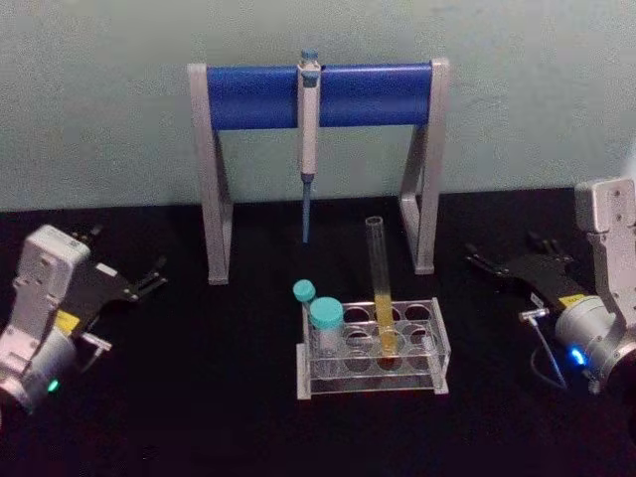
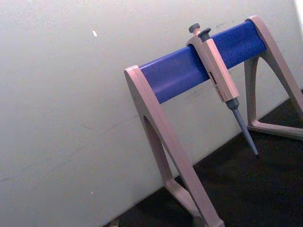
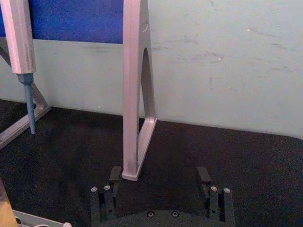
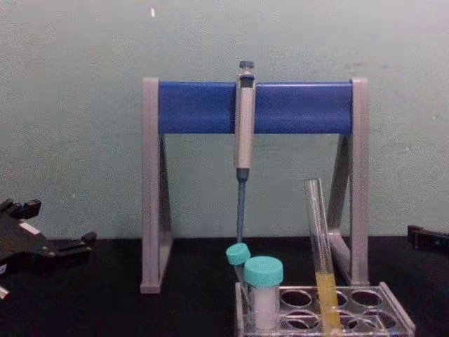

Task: Pick up the test tube from the test tube rack, shake it, then place it back into the test tube rack.

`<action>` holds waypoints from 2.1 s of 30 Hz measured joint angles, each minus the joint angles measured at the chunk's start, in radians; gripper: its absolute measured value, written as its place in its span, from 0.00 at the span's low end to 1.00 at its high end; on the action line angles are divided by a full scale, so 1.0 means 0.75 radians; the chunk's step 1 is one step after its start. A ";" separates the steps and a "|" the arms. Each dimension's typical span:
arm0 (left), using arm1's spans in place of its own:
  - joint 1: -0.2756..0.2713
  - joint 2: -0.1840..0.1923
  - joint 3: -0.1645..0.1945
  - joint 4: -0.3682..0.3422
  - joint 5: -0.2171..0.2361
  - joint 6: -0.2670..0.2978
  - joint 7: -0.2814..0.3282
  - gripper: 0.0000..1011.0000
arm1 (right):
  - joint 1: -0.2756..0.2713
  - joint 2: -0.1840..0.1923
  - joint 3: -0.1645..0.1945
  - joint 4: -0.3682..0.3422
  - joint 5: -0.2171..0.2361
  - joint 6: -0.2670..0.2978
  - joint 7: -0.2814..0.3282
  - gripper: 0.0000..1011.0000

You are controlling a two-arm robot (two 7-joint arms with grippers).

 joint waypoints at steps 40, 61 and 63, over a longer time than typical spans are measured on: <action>0.000 0.000 0.000 0.000 0.000 0.000 0.000 0.99 | -0.002 0.001 -0.002 -0.010 -0.001 -0.003 -0.010 0.99; 0.000 0.000 0.000 0.000 0.000 0.000 0.000 0.99 | -0.002 0.001 -0.001 -0.010 -0.001 -0.003 -0.010 0.99; 0.000 0.000 0.000 0.000 0.000 0.000 0.000 0.99 | -0.002 0.001 -0.001 -0.010 -0.001 -0.003 -0.010 0.99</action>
